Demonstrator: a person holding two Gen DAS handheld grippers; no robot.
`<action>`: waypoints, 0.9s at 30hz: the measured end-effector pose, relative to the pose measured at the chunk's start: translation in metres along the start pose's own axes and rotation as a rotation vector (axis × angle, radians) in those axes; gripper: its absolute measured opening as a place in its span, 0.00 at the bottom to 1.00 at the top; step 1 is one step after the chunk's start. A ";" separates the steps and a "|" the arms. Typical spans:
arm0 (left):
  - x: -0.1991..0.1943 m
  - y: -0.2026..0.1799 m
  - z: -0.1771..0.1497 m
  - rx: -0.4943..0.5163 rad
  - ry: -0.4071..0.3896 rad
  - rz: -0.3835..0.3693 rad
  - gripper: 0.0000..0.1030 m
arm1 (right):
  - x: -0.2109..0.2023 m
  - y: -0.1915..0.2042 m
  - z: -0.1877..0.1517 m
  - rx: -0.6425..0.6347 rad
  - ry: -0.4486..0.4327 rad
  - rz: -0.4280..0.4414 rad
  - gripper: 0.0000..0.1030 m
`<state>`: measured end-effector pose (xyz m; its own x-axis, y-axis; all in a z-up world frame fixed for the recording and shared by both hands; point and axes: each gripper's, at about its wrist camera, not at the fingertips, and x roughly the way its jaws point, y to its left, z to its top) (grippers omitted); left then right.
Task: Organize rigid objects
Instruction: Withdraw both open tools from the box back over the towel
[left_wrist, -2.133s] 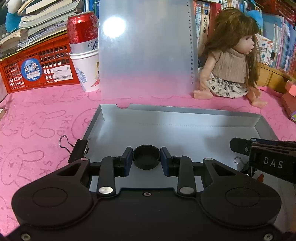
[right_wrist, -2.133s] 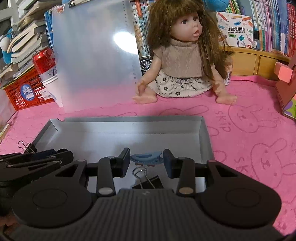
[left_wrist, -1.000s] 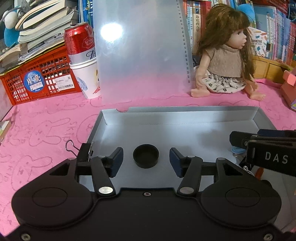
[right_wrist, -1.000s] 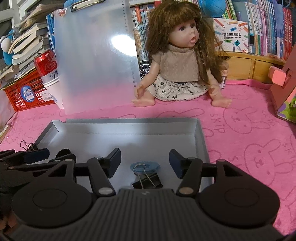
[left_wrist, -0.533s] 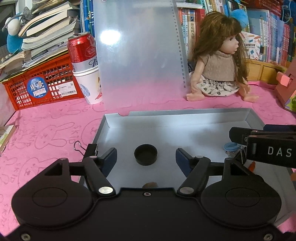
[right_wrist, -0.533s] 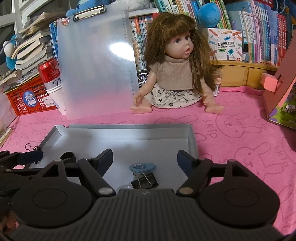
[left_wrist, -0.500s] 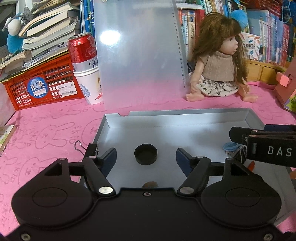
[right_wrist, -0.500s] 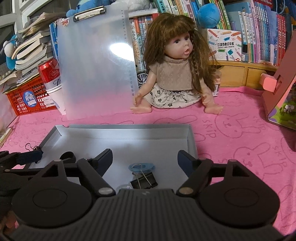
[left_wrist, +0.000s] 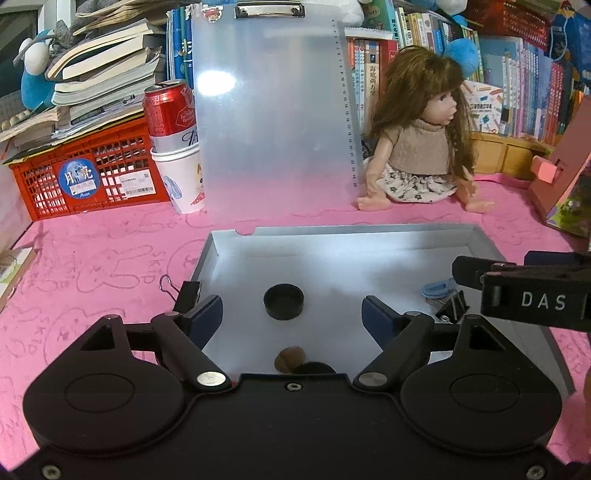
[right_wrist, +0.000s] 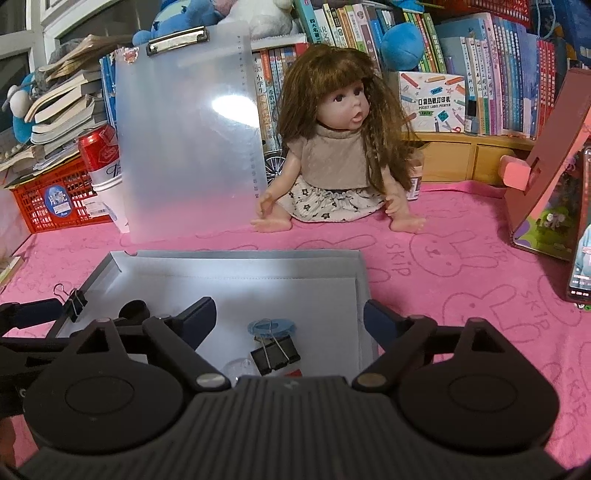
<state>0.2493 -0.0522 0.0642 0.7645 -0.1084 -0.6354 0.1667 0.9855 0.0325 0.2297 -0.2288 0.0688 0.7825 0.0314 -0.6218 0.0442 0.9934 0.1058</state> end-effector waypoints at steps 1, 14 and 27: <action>-0.001 0.000 -0.001 -0.002 0.001 -0.003 0.79 | -0.001 0.000 -0.001 -0.001 -0.003 0.000 0.91; -0.024 0.009 -0.014 -0.017 -0.020 -0.025 0.81 | -0.029 0.002 -0.010 -0.033 -0.067 0.009 0.96; -0.037 0.015 -0.026 -0.035 -0.026 -0.024 0.83 | -0.044 0.008 -0.018 -0.059 -0.098 0.018 0.99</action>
<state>0.2074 -0.0299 0.0676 0.7767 -0.1346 -0.6153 0.1631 0.9866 -0.0099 0.1843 -0.2203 0.0827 0.8401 0.0414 -0.5408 -0.0049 0.9976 0.0689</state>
